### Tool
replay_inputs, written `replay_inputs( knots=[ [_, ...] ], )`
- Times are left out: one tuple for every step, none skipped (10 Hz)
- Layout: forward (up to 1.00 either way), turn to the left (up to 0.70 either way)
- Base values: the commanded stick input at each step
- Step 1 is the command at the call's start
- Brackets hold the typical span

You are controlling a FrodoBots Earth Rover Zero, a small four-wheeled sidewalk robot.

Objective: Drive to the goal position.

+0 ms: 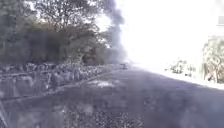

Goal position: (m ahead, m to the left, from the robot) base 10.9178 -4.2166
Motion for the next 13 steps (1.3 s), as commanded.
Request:
replay_inputs(
  knots=[
    [1.00,-0.27],
    [1.00,-0.27],
    [1.00,-0.27],
    [1.00,-0.27],
    [1.00,0.00],
    [1.00,0.00],
    [1.00,0.00],
    [1.00,0.00],
    [1.00,0.00],
    [1.00,0.00],
    [1.00,0.00],
    [1.00,0.00],
    [1.00,0.00]
  ],
)
